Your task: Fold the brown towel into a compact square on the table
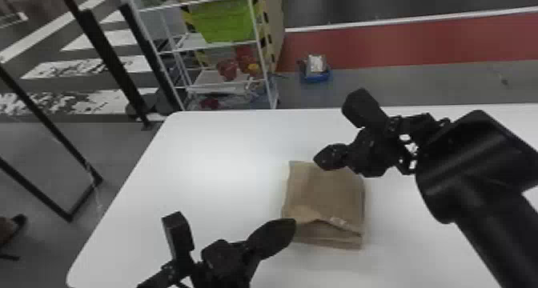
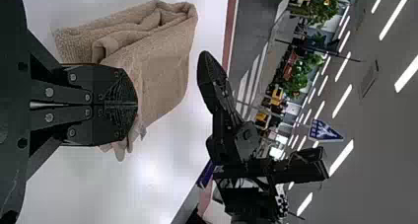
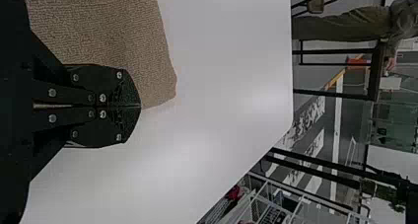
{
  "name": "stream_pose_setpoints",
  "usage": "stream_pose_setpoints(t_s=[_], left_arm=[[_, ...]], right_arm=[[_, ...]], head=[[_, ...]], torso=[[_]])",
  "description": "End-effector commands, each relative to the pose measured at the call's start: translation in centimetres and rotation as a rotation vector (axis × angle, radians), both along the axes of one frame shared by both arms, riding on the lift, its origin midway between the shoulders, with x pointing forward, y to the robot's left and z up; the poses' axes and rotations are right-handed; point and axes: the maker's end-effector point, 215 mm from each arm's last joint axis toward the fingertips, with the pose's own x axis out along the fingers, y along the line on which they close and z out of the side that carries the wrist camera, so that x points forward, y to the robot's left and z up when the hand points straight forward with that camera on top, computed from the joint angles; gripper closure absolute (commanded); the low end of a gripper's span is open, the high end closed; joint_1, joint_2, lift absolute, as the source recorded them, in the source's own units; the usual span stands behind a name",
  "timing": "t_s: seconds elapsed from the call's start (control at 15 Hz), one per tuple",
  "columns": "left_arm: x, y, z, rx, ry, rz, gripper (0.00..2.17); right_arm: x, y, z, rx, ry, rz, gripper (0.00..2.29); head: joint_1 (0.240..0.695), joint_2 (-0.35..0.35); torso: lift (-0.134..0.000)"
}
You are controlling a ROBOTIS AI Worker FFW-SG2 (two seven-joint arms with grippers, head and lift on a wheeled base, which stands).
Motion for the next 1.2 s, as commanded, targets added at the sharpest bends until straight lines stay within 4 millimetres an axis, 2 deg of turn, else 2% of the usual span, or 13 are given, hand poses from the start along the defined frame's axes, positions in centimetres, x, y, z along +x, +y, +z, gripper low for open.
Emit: stream_pose_setpoints(t_s=[0.0,0.53,0.87,1.13], left_arm=[[0.1,0.3,-0.3,0.002,0.004,0.004,1.94],[1.0,0.3,-0.9,-0.008,0.007,0.003,1.94],[1.0,0.3,-1.6,-0.013,0.018,0.0,1.94],[1.2,0.1,-1.7,-0.016,0.015,-0.003,1.94]], right_arm=[[0.2,0.5,-0.2,0.021,0.013,0.015,2.01],[-1.4,2.7,-0.7,0.025,0.047,0.057,2.01],[0.6,1.5,-3.3,-0.001,0.027,0.073,2.01],[0.5,1.5,-3.3,0.017,0.041,0.09,2.01]], head=[[0.695,0.265],[0.695,0.285],[0.695,0.288],[0.695,0.276]], torso=[[-0.124],[-0.124],[-0.124],[-0.124]])
